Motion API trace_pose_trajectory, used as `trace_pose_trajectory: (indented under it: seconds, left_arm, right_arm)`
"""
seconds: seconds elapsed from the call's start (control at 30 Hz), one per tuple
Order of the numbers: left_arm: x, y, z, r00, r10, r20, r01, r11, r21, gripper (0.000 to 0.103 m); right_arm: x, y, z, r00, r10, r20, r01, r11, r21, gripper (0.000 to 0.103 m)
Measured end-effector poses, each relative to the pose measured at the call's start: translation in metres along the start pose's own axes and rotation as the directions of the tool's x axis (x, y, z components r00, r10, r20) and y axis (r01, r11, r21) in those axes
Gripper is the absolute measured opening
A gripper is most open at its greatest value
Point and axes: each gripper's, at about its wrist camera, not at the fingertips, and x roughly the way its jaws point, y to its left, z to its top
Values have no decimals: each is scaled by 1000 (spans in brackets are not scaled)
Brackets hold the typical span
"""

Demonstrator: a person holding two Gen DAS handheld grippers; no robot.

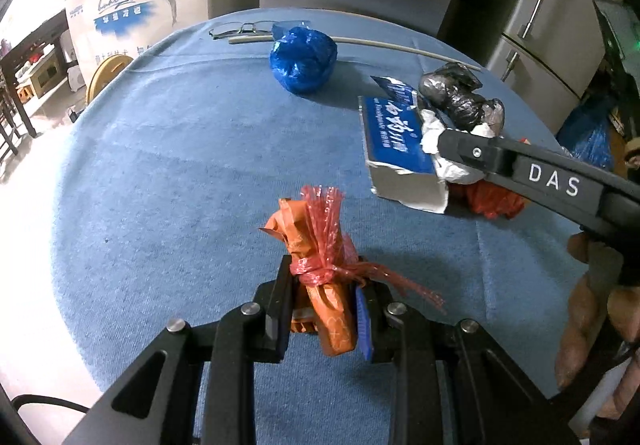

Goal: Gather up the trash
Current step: 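Grasp the orange plastic bag with the left tool while the right tool grasps the white crumpled bag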

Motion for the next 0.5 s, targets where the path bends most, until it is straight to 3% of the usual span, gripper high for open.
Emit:
trace_pose_trajectory:
  seconds: [0.13, 0.5]
  left_arm:
    - [1, -4, 1, 1000, 2, 1, -2, 1000, 8, 28]
    - [-8, -27, 0, 1000, 24, 9, -24, 997, 74, 28]
  right_arm:
    - [-9, -8, -3, 999, 29, 22, -30, 999, 32, 45]
    - [-82, -50, -39, 990, 46, 131, -67, 985, 157, 45]
